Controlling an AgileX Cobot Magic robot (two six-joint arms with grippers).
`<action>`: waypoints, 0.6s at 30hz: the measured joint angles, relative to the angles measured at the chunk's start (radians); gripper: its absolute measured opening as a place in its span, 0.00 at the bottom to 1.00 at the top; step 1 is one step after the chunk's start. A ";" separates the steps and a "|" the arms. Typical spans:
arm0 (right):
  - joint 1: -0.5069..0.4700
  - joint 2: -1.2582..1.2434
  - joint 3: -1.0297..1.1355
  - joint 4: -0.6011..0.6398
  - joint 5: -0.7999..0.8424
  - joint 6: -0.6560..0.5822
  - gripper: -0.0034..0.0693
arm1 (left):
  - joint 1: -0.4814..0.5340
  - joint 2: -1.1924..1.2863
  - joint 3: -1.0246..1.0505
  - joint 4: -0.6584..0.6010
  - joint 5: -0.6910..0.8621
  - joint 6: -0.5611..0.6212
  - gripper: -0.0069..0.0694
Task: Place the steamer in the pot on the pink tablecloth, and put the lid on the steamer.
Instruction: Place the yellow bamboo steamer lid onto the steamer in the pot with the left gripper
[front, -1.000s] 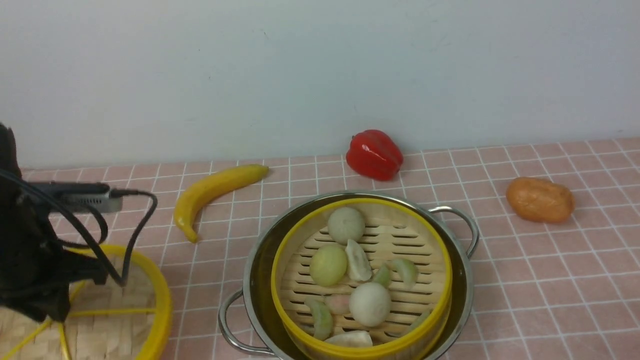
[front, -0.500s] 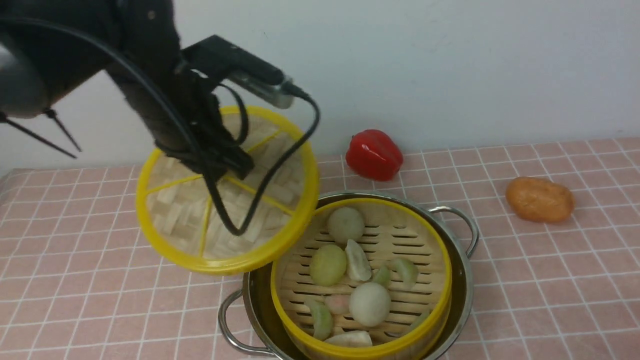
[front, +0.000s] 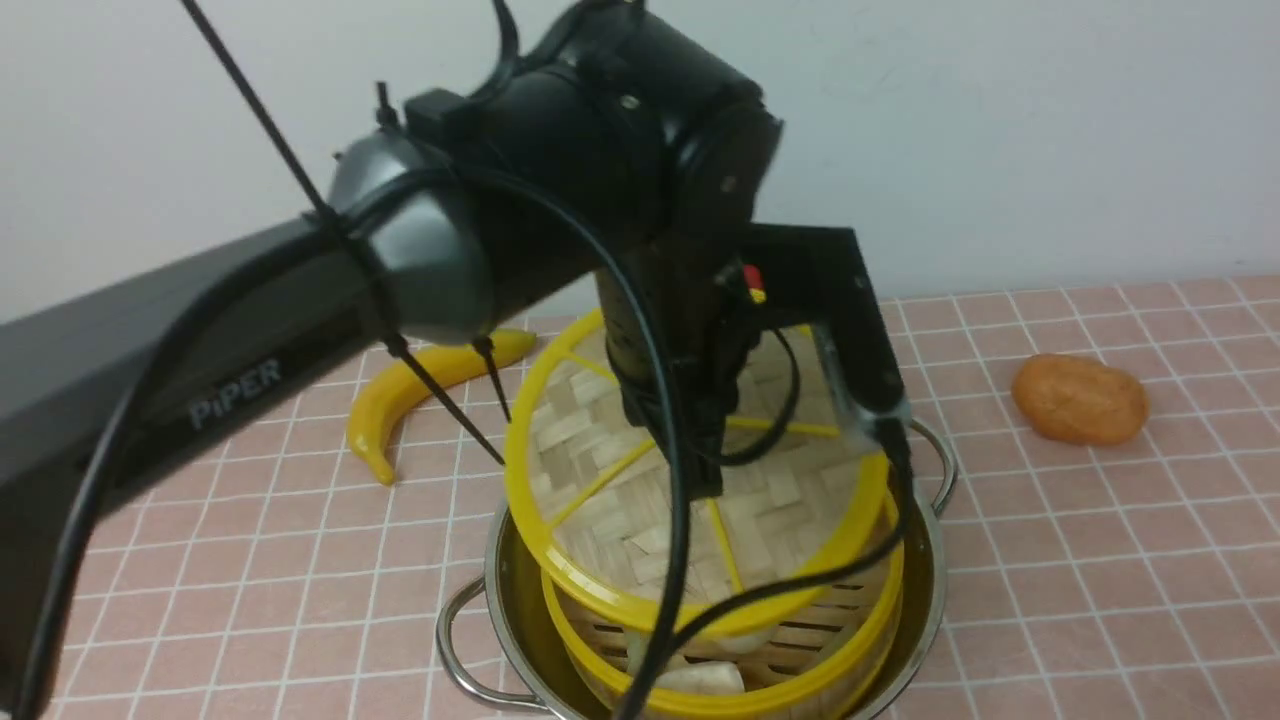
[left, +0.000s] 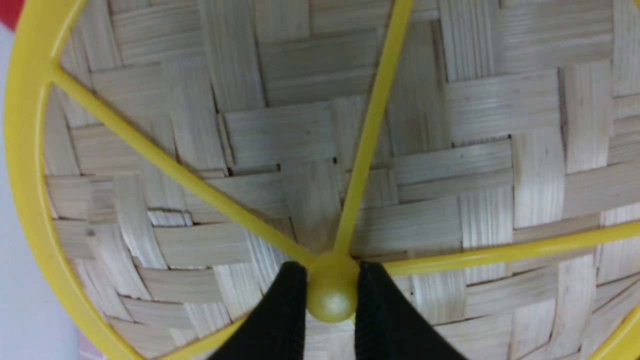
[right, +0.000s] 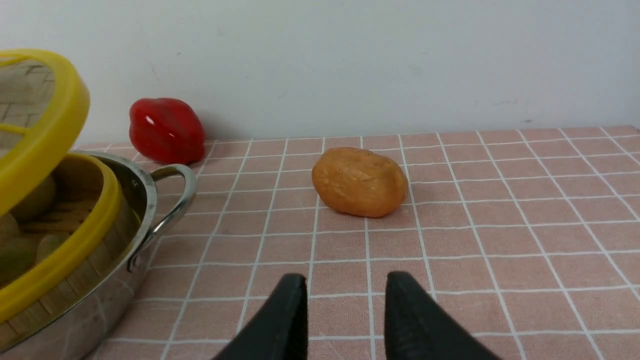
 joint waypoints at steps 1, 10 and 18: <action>0.000 0.000 0.000 0.000 0.000 0.000 0.38 | -0.005 0.004 0.000 -0.008 0.000 0.011 0.24; 0.000 0.000 0.000 0.001 0.000 0.000 0.38 | -0.010 0.027 0.000 -0.060 0.000 0.050 0.24; 0.000 0.000 0.000 0.001 0.000 0.000 0.38 | 0.031 0.055 0.000 -0.115 0.000 0.060 0.24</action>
